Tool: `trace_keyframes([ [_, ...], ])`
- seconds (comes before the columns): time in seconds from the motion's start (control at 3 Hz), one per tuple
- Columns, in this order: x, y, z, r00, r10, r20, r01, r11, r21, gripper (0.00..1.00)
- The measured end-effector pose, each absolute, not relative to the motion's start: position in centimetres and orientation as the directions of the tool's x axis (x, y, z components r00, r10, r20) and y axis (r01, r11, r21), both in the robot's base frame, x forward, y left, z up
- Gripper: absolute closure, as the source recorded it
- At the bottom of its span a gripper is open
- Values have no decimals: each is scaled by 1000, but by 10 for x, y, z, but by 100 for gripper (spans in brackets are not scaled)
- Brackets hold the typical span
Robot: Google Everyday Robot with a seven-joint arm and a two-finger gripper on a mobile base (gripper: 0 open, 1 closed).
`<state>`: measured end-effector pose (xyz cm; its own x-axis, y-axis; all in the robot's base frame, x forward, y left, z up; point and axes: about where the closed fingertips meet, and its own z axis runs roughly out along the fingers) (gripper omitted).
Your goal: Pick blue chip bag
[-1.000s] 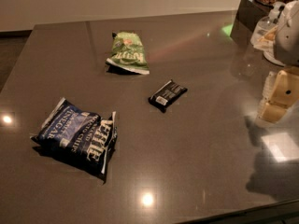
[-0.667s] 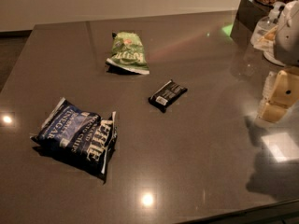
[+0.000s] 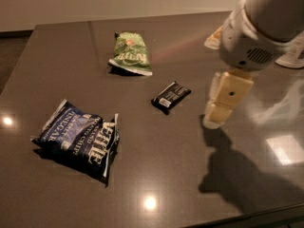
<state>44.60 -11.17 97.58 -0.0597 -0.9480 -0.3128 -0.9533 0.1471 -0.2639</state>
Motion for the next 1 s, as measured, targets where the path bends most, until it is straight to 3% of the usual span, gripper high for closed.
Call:
trace_keyframes([
  [1.0,406,51,914,178,-922,-343,-972,-111,-206,0],
])
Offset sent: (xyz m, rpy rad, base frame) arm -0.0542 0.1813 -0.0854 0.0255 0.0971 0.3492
